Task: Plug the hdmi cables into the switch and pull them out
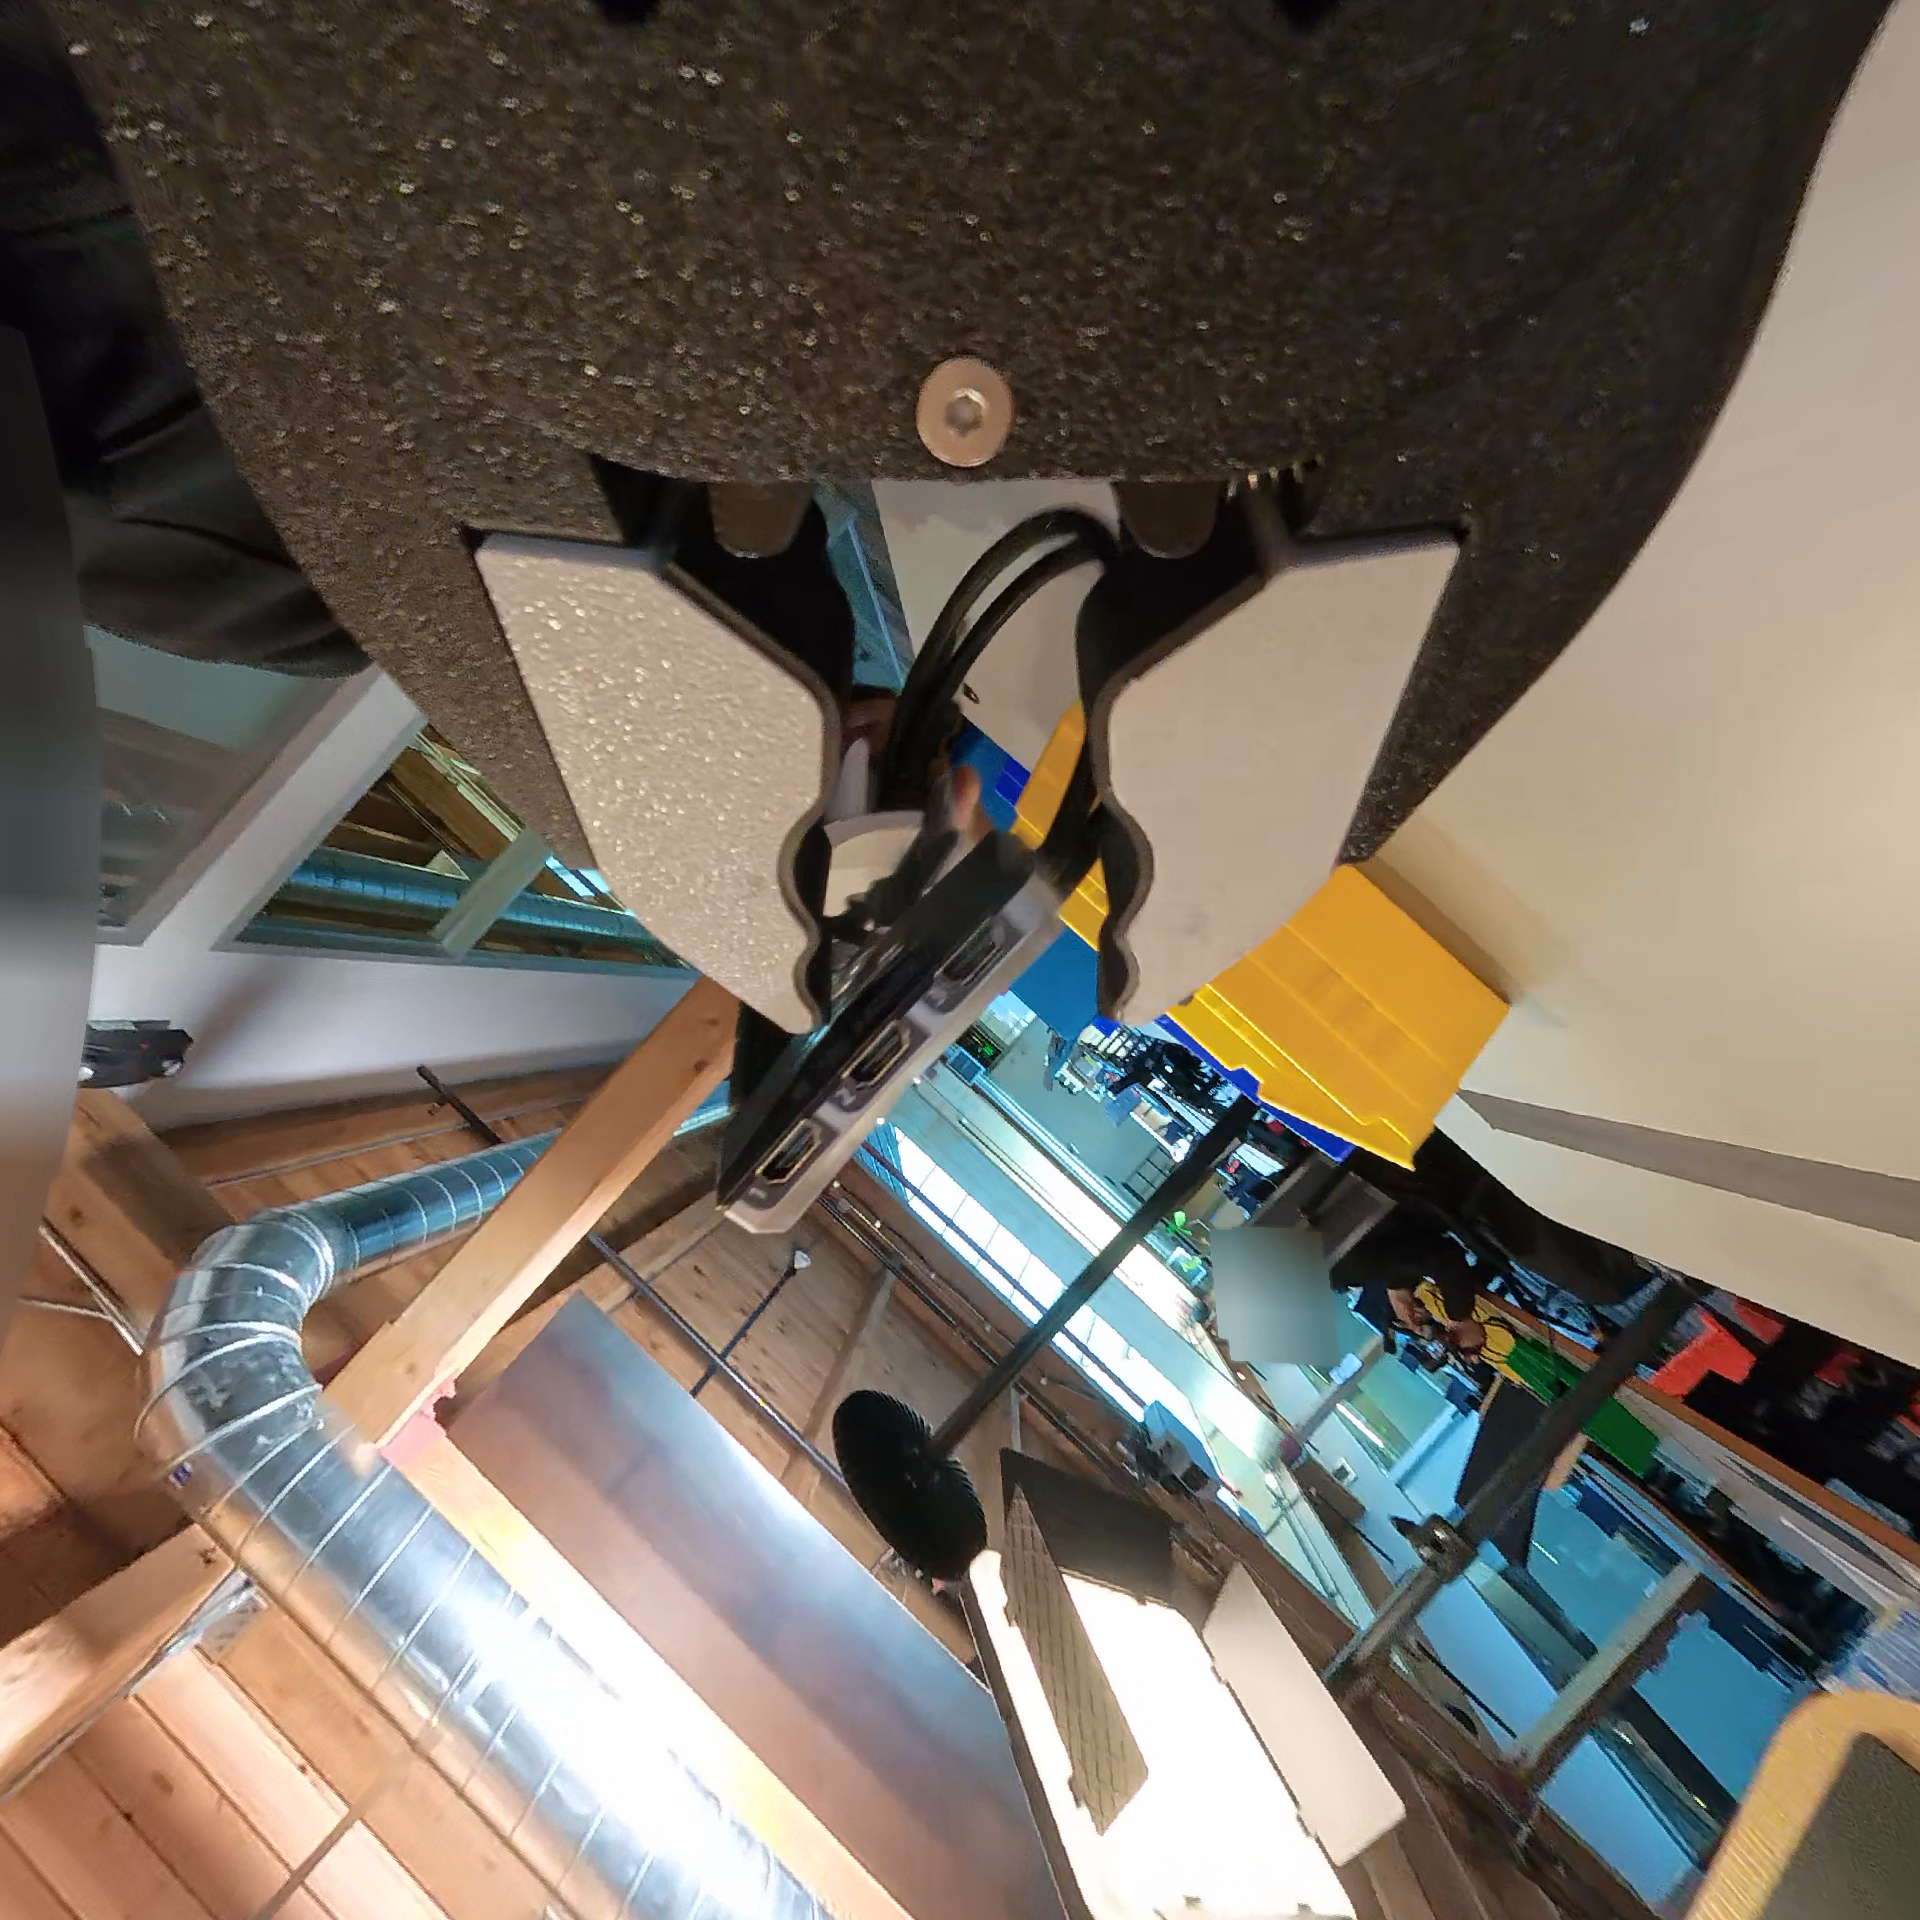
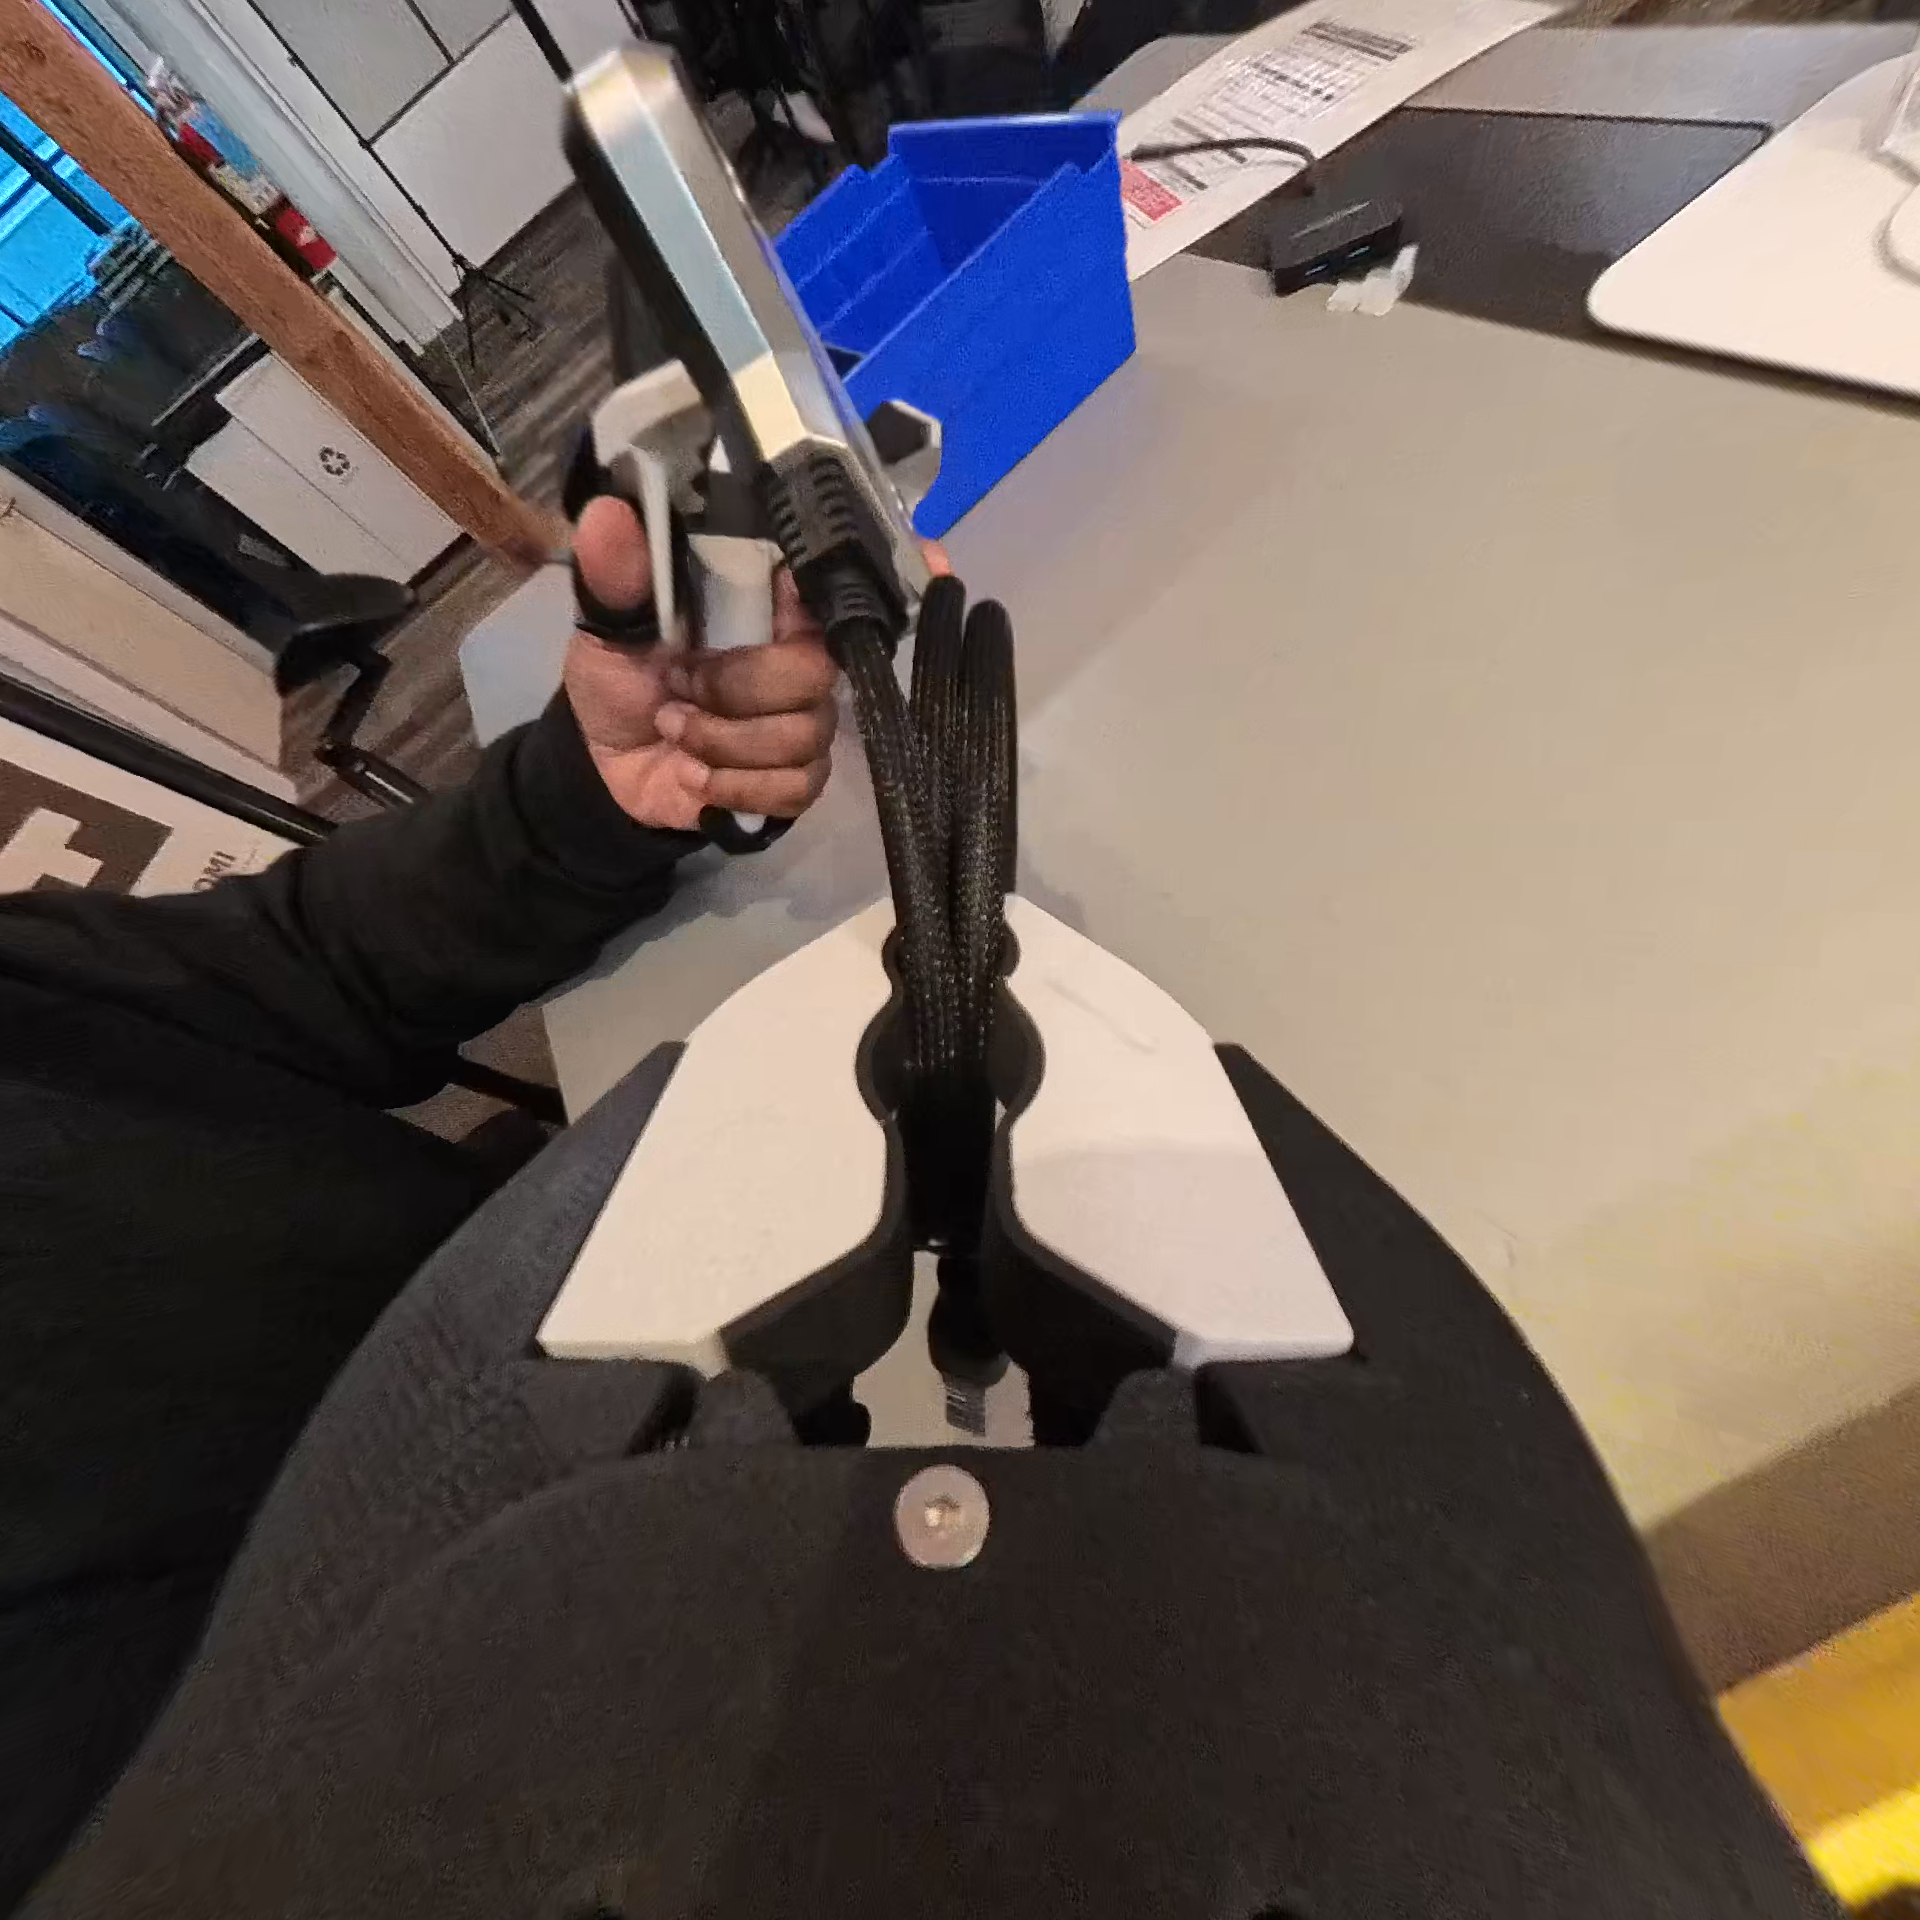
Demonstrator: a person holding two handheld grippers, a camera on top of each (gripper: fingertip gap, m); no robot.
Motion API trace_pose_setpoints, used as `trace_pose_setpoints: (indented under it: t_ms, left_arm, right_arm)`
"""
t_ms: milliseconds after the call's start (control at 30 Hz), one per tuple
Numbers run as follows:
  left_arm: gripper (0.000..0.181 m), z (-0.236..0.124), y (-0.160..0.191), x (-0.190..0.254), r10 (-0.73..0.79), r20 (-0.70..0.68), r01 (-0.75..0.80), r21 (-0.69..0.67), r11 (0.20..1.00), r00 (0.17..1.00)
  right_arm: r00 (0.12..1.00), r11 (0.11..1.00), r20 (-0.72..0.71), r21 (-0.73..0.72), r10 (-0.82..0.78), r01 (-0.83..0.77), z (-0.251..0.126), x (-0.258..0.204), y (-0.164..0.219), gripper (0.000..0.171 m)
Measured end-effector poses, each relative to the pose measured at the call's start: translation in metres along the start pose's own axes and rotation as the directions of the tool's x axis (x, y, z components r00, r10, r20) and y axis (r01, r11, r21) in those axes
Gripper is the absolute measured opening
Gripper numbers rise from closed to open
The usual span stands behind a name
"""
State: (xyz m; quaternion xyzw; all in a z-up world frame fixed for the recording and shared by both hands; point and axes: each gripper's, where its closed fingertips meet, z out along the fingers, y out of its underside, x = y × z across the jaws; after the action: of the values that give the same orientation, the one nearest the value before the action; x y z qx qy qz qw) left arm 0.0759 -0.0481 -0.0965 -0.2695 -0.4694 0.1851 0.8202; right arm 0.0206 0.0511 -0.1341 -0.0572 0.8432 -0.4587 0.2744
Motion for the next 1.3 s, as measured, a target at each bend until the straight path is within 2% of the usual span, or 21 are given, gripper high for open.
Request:
trace_pose_setpoints:
  t_ms: [133,300,433,533,667,767,867,1033,1100,1167,1233,1300]
  left_arm:
    - [0.049,-0.004,-0.001,-0.008,0.033,0.036,-0.033,-0.012,0.999,0.999]
    - [0.049,0.0,0.012,-0.016,0.036,0.053,-0.032,-0.069,0.997,0.998]
    - [0.049,0.004,0.028,-0.023,0.058,0.068,-0.048,-0.138,0.989,0.996]
    - [0.049,0.006,0.038,-0.029,0.069,0.078,-0.054,-0.179,0.982,0.995]
    - [0.049,0.006,0.046,-0.036,0.071,0.091,-0.05,-0.21,0.976,0.993]
    - [0.049,0.005,0.05,-0.041,0.068,0.1,-0.045,-0.221,0.974,0.993]
    - [0.049,0.004,0.052,-0.046,0.072,0.107,-0.045,-0.235,0.971,0.992]
    - [0.049,0.002,0.059,-0.05,0.093,0.107,-0.06,-0.282,0.958,0.99]
    - [0.049,0.002,0.062,-0.051,0.102,0.11,-0.065,-0.302,0.951,0.989]
    - [0.049,0.001,0.064,-0.052,0.119,0.114,-0.077,-0.319,0.945,0.986]
    - [0.049,0.0,0.065,-0.054,0.143,0.123,-0.094,-0.335,0.937,0.982]
    - [0.05,-0.001,0.064,-0.056,0.184,0.14,-0.125,-0.351,0.928,0.973]
  right_arm:
    - [0.999,1.0,-0.038,0.001,-0.019,0.019,-0.052,0.009,-0.033,0.01]
    - [0.944,0.99,-0.298,-0.05,-0.143,0.134,-0.14,0.067,-0.092,0.01]
    - [0.828,0.961,-0.496,-0.215,-0.262,0.175,-0.203,0.139,-0.118,0.01]
    - [0.748,0.894,-0.544,-0.424,-0.379,0.145,-0.229,0.189,-0.11,0.01]
    - [0.722,0.729,-0.478,-0.682,-0.499,0.052,-0.23,0.241,-0.074,0.01]
    - [0.741,0.601,-0.412,-0.799,-0.53,-0.015,-0.222,0.268,-0.049,0.01]
    - [0.788,0.511,-0.369,-0.856,-0.494,-0.08,-0.212,0.288,-0.028,0.01]
    - [0.863,0.429,-0.309,-0.895,-0.401,-0.121,-0.197,0.319,0.004,0.011]
    - [0.853,0.441,-0.339,-0.885,-0.397,-0.147,-0.197,0.337,0.01,0.013]
    - [0.827,0.495,-0.388,-0.855,-0.407,-0.158,-0.2,0.352,0.009,0.028]
    - [0.805,0.571,-0.432,-0.808,-0.406,-0.146,-0.204,0.355,0.001,0.044]
    - [0.769,0.665,-0.486,-0.739,-0.415,-0.108,-0.211,0.351,-0.014,0.05]
